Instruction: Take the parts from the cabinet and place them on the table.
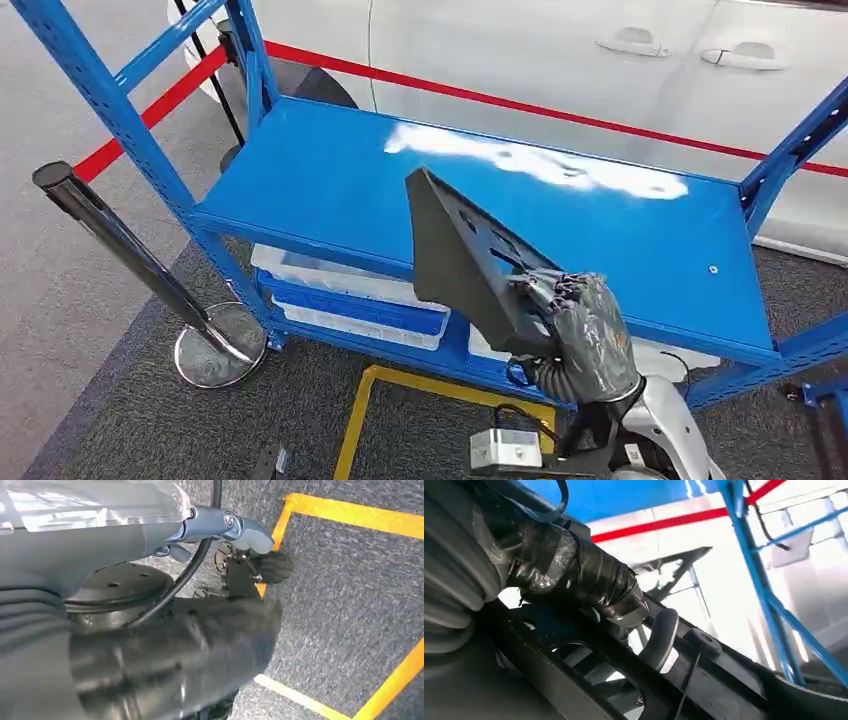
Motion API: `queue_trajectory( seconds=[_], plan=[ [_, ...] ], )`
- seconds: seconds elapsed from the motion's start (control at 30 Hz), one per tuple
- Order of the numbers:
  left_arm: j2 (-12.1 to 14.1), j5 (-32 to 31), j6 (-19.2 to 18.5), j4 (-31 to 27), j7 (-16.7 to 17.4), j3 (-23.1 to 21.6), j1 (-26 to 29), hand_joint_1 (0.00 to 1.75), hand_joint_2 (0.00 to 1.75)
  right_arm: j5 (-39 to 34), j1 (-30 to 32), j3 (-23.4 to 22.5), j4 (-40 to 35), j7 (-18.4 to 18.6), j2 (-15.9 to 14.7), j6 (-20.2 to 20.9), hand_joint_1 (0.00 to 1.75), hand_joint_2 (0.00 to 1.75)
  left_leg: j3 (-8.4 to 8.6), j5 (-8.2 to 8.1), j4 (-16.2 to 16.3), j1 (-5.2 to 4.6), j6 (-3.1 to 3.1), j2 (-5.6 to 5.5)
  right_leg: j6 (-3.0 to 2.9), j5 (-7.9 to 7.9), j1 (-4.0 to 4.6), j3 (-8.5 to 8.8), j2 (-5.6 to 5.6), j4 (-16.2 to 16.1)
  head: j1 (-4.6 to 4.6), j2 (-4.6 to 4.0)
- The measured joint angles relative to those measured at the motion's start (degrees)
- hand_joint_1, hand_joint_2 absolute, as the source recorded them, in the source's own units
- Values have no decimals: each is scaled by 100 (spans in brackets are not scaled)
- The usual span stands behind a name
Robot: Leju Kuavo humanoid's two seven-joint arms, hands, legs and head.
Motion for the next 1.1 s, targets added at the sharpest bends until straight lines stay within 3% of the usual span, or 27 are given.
queue_trajectory(
  seconds=[0.13, 0.47, 0.9, 1.1],
  plan=[
    [11, 7, 107, 0, 44, 0, 0, 0, 175, 26, 55, 70, -367, -120, -66, -247, 175, 175, 0, 0, 0, -1, 0, 1, 0, 0, 0, 0, 0, 0, 0, -2],
    [26, 72, 203, 0, 46, 0, -1, 0, 175, -190, 62, 255, -1088, -199, -295, -341, 175, 175, 0, -1, 0, 0, -1, 0, 0, -2, 0, 0, 0, 0, 0, -2],
    [31, -105, 245, 0, -20, -103, 0, 0, 175, -291, 179, 253, -1141, -164, -400, -323, 175, 175, 0, -1, 0, -1, -1, 0, -1, -2, -1, 0, 0, 0, 0, -2],
    [33, -101, 114, 0, -201, -195, 9, 0, 175, -238, 292, 242, -1138, -122, -444, -349, 175, 175, 0, -1, 0, -1, -1, 0, -1, -2, -1, 0, 1, 0, 0, 0]
  ],
)
